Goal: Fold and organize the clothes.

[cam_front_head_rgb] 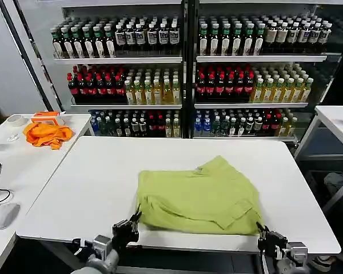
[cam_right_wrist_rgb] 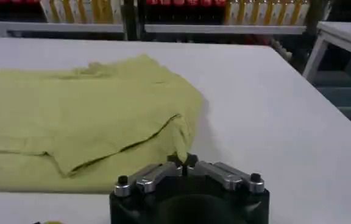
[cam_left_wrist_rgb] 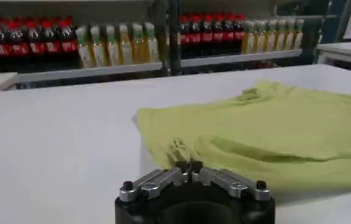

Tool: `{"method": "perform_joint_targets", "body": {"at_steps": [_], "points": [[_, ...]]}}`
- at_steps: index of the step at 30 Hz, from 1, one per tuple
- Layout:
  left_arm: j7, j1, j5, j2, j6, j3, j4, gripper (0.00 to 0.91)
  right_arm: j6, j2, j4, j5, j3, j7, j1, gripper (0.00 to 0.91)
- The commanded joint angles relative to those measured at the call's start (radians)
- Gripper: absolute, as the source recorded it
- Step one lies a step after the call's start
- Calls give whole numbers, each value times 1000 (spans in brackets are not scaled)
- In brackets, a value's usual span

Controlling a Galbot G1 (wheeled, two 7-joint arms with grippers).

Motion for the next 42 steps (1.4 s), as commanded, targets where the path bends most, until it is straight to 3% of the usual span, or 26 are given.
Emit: {"method": "perform_joint_targets", "body": {"at_steps": [1,7,13,16,21,29,42], "points": [[1,104,13,4,10,-30,-84,907,-15,3,40,-21,7,6,-74,907],[4,80,17,30,28,-75,-104,907,-9,-23,76,-25,47,2,-33,907],[-10,-45,-42,80,28,-105,-49,907,-12,-83,53,6,43,15,98,907],[-23,-136,-78,94,24,-77,14,907,-21,-128,-6,44,3,25,207,907],[-42,-333,-136,81,40,11,183,907,-41,-163,-166,94,-150,48,492,907],[-70,-566,-203,28,79,139,373,907,-59,-120,-463,181,-384,75,878,907],[-83,-714,-220,-49,94,234,589,907,-59,11,-771,208,-514,70,1062,907]]}}
